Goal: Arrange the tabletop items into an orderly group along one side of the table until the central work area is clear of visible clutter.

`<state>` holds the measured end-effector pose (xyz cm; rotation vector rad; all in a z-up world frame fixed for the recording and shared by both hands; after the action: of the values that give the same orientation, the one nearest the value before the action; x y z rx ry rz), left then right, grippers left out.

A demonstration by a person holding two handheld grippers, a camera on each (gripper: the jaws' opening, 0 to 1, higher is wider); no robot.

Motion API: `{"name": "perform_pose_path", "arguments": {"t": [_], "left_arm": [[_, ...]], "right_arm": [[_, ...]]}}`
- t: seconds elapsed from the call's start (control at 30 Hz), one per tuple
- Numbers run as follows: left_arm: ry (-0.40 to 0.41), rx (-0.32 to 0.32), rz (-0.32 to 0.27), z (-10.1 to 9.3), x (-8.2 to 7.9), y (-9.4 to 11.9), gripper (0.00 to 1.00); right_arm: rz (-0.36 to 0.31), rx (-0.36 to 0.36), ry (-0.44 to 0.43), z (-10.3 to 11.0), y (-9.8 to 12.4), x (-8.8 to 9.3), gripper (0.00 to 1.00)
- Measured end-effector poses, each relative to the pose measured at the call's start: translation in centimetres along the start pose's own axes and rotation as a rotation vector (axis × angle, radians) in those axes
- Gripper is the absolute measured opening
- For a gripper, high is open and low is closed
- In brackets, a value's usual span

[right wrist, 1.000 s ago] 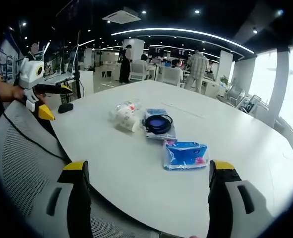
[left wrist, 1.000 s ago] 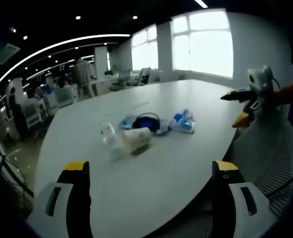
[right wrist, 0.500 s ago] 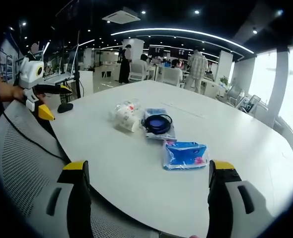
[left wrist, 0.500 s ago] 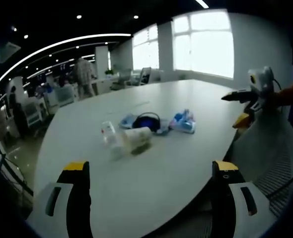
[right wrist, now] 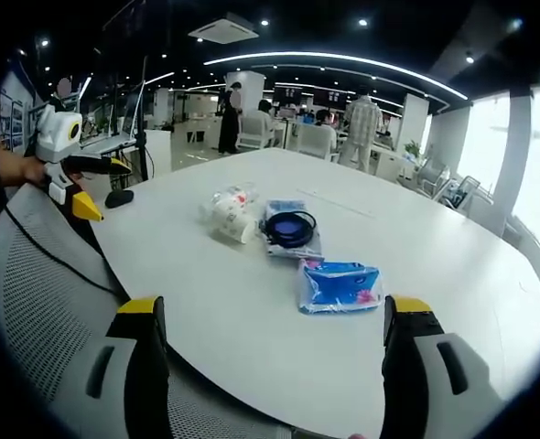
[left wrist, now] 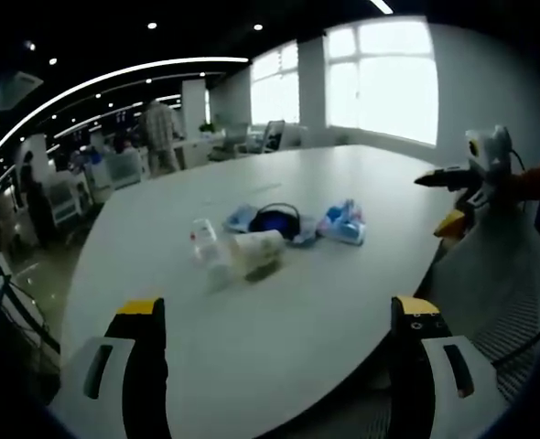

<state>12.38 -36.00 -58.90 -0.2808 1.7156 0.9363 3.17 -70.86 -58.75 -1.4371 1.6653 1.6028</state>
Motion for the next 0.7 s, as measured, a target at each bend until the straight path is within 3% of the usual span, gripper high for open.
{"name": "perform_pose_path", "arguments": {"t": [0.23,0.47,0.7], "left_arm": [[0.035,-0.028,-0.008,0.4,-0.2,0.1,1.0],[0.007,-0.043,0.039,0.8,-0.3,-0.4,1.0],[-0.008,-0.062,0.048,1.6,-1.7,-1.1,0.99]], "right_arm": [[0.001,-0.001,-0.006,0.0,0.0,0.0,1.0],[0.005,-0.002,-0.007,0.0,0.0,0.0,1.0],[0.005,0.001,-0.005,0.0,0.0,0.0,0.99]]}}
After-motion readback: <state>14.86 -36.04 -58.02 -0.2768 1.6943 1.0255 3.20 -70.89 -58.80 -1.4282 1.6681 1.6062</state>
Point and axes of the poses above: the point that each gripper's makers call its tool centre point, and the gripper's own axes: y roughly backward along the fingers, z roughly to its left, x roughly out of its underside, the point moved 10 cm from there along y, roughly backward along the fingers, and after that the axes turned 6 degrees about y, right-handed, at the moved point
